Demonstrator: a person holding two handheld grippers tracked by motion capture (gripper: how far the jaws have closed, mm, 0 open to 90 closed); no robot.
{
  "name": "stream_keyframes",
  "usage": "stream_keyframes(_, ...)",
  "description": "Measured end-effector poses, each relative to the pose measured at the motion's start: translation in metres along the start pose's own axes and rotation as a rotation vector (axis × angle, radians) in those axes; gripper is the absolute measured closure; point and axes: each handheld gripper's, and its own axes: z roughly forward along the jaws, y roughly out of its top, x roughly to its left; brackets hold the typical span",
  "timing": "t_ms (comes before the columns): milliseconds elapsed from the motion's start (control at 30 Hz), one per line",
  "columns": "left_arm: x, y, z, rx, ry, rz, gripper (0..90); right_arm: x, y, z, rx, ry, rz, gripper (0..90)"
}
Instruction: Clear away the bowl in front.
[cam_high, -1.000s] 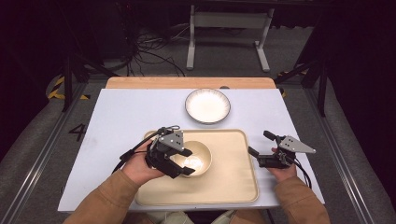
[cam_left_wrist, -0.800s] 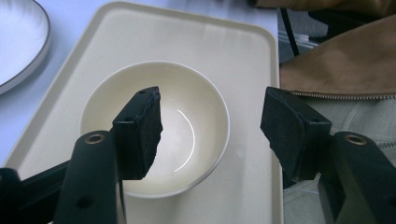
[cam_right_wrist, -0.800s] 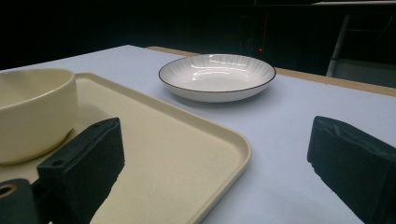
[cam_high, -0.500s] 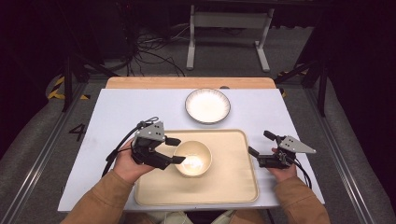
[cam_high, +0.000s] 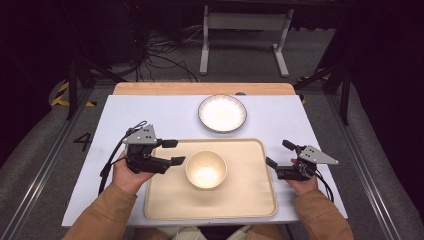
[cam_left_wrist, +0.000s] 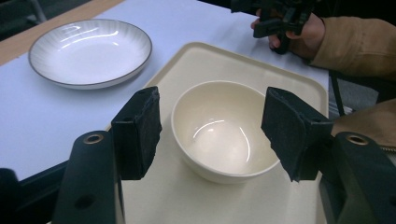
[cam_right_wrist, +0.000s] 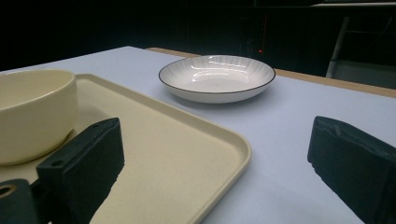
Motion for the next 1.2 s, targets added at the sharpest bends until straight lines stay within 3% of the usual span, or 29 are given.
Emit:
stream_keyframes(233,0.012,-0.015,-0.007,-0.008,0.067,-0.049,38.0,0.000,0.000,0.000,0.000,0.001,0.000,4.0)
stream_keyframes(300,0.015,-0.022,-0.011,-0.024,0.110,-0.053,37.9,0.000,0.000,0.000,0.000,0.001,0.000,4.0)
stream_keyframes(500,0.022,-0.036,-0.017,-0.049,0.167,-0.058,36.0,0.000,0.000,0.000,0.000,0.001,0.000,4.0)
stream_keyframes(733,0.027,-0.050,-0.024,-0.083,0.192,-0.079,32.0,0.000,0.000,0.000,0.000,0.001,-0.001,4.0)
stream_keyframes(900,0.030,-0.061,-0.030,-0.135,0.229,-0.101,30.5,0.000,0.000,0.000,0.002,0.001,0.000,4.0)
stream_keyframes(1100,0.033,-0.069,-0.031,-0.175,0.234,-0.127,27.5,0.000,0.000,0.000,0.002,0.002,0.000,4.0)
stream_keyframes(1200,0.035,-0.074,-0.032,-0.222,0.245,-0.141,27.2,0.000,0.000,0.000,0.000,0.002,0.001,4.0)
